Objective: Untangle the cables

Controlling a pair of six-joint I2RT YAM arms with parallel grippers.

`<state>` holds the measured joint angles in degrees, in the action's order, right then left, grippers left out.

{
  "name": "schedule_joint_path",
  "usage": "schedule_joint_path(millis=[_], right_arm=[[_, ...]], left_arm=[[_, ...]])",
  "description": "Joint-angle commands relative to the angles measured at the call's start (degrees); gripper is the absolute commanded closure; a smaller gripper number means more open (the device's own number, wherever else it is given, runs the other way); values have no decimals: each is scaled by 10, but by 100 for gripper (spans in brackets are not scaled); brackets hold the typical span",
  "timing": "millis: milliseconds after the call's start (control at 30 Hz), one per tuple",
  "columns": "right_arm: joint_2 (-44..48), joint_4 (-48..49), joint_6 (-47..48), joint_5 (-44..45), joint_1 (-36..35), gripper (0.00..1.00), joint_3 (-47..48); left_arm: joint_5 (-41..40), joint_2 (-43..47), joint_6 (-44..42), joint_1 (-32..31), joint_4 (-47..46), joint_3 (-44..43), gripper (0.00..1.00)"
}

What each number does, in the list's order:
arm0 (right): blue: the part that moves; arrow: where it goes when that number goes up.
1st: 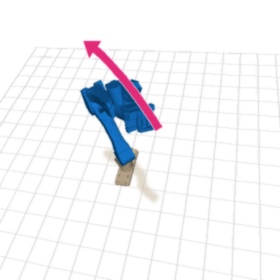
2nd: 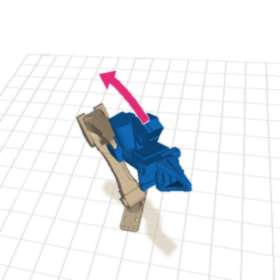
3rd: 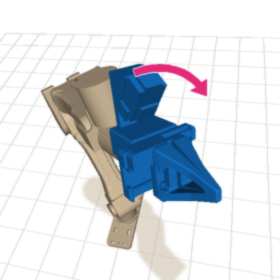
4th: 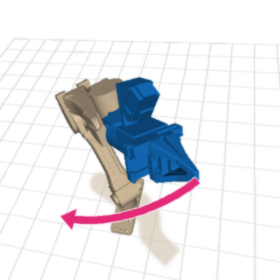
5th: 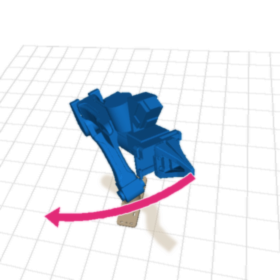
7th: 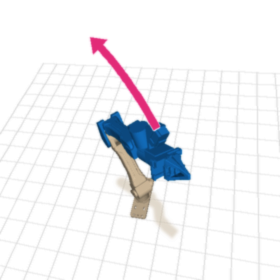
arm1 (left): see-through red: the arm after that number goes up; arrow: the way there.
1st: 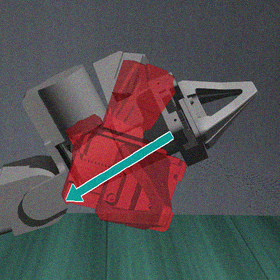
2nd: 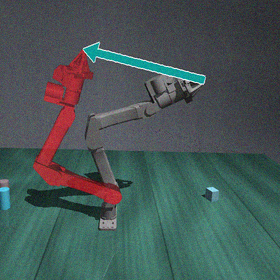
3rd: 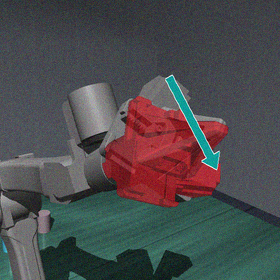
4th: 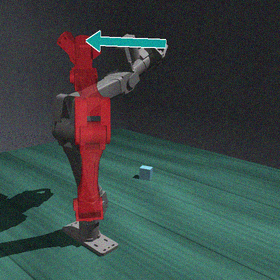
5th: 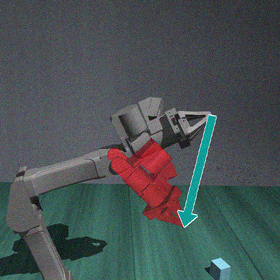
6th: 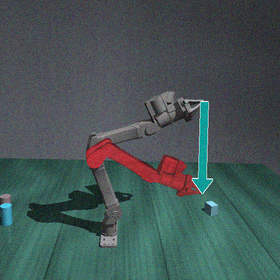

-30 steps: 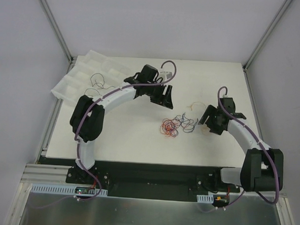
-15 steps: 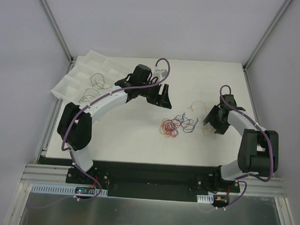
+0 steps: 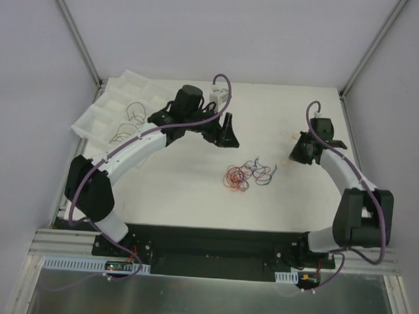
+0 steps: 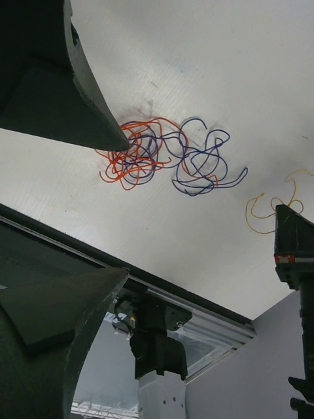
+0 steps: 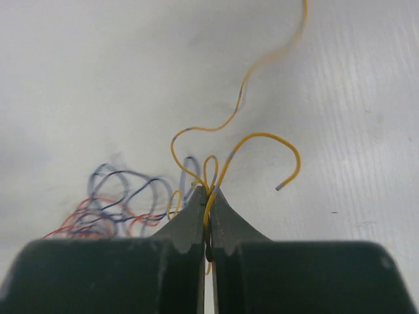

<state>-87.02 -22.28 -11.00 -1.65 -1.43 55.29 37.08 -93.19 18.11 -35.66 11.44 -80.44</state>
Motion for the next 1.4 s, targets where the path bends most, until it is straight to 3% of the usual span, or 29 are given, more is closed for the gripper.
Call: schedule_joint_path(millis=[0,133,267,433,767,967,1167,1233,1267,1300,1367], right_arm=[[143,49,67,-105,-23,100,12],[185,65,67,-288,-47,100,41],[205,104,65,-454,-124,100,62],[208,151,54,-525,-203,100,82],[216,392,-101,-555,-263,99,50],[222,427,-113,-517,-299,100,40],[214,429,-118,-488,-313,98,35],[208,409,-111,-476,-313,96,42],[206,407,-112,-472,-313,93,44],[203,400,-112,-462,-313,84,47],[195,389,-109,-455,-308,79,53]], left_arm=[[38,50,-34,-3,-65,7,30],[96,71,-41,-3,-137,16,35],[86,113,-91,-3,-168,45,30],[79,181,-148,-3,-169,80,24],[143,239,-147,-3,-171,165,24],[175,222,-73,-3,-229,170,41],[164,222,-75,1,-206,158,100],[142,226,-76,10,-193,160,100],[139,228,-71,19,-193,160,100],[133,230,-68,28,-193,160,100],[113,234,-58,41,-194,160,100]])
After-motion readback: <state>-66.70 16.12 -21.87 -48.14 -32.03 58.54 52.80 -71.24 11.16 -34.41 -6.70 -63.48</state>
